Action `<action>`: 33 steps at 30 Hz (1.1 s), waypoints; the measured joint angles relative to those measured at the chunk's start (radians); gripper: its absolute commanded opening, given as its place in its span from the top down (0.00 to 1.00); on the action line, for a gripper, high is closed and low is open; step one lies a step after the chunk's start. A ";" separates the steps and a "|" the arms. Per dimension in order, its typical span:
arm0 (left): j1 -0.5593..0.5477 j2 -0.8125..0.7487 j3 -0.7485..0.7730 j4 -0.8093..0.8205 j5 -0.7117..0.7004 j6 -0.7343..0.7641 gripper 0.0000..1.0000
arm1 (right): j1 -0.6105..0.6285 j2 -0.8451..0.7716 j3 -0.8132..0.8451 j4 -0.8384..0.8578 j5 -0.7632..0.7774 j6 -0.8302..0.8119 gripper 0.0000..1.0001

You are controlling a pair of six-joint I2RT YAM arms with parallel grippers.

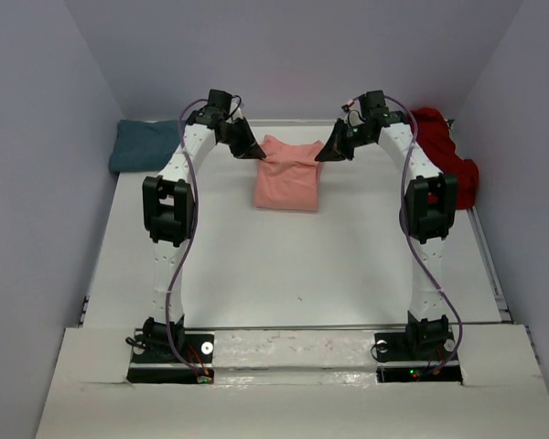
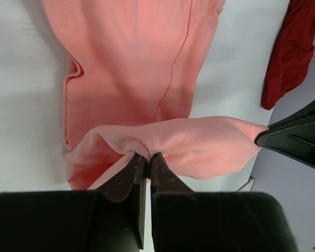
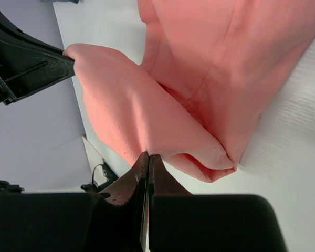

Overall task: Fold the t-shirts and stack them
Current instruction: Fold the tshirt

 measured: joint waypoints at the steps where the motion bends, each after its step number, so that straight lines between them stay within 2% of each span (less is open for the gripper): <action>1: 0.002 0.002 0.001 0.010 0.000 -0.006 1.00 | -0.001 0.005 0.010 0.001 0.005 0.000 1.00; 14: 0.014 0.014 0.001 0.221 -0.003 -0.052 0.99 | -0.004 0.072 0.046 0.079 0.064 0.010 1.00; 20: 0.026 0.118 0.045 0.320 0.009 -0.082 0.98 | -0.004 0.135 0.076 0.141 0.095 0.029 1.00; 25: 0.035 0.214 0.045 0.339 0.023 -0.095 0.98 | -0.004 0.182 0.083 0.185 0.116 0.047 1.00; 33: 0.021 0.249 0.044 0.370 0.051 -0.097 0.98 | -0.007 0.254 0.113 0.209 0.130 0.084 1.00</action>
